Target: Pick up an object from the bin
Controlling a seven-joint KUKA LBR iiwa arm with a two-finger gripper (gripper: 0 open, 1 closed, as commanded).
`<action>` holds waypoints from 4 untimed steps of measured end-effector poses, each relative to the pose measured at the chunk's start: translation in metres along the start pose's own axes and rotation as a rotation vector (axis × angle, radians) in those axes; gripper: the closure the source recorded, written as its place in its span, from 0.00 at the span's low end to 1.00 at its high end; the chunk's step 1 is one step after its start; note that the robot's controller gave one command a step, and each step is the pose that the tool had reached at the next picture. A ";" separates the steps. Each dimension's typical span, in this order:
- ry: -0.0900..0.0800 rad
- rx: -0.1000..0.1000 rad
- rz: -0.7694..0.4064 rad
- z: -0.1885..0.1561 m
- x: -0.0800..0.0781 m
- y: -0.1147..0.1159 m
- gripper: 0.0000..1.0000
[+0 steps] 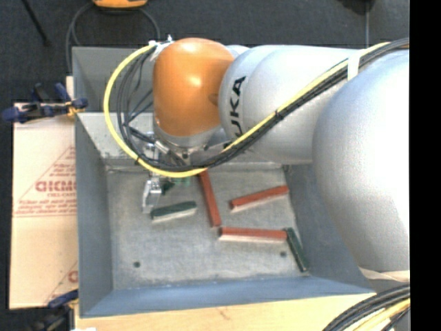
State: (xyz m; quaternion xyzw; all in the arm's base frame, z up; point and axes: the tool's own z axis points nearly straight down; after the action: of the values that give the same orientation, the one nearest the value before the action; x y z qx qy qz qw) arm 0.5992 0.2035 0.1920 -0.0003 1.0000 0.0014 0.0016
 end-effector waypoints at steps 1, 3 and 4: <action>-0.008 0.000 -0.132 0.024 0.003 -0.013 0.00; -0.002 -0.003 -0.412 0.111 -0.002 -0.071 1.00; -0.002 -0.003 -0.411 0.111 -0.002 -0.071 1.00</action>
Offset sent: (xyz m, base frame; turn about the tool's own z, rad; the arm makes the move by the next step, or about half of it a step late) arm 0.0128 -0.0443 -0.1220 -0.5529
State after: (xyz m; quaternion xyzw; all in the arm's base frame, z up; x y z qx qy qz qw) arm 0.6015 0.1333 0.0806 -0.2042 0.9789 0.0024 0.0028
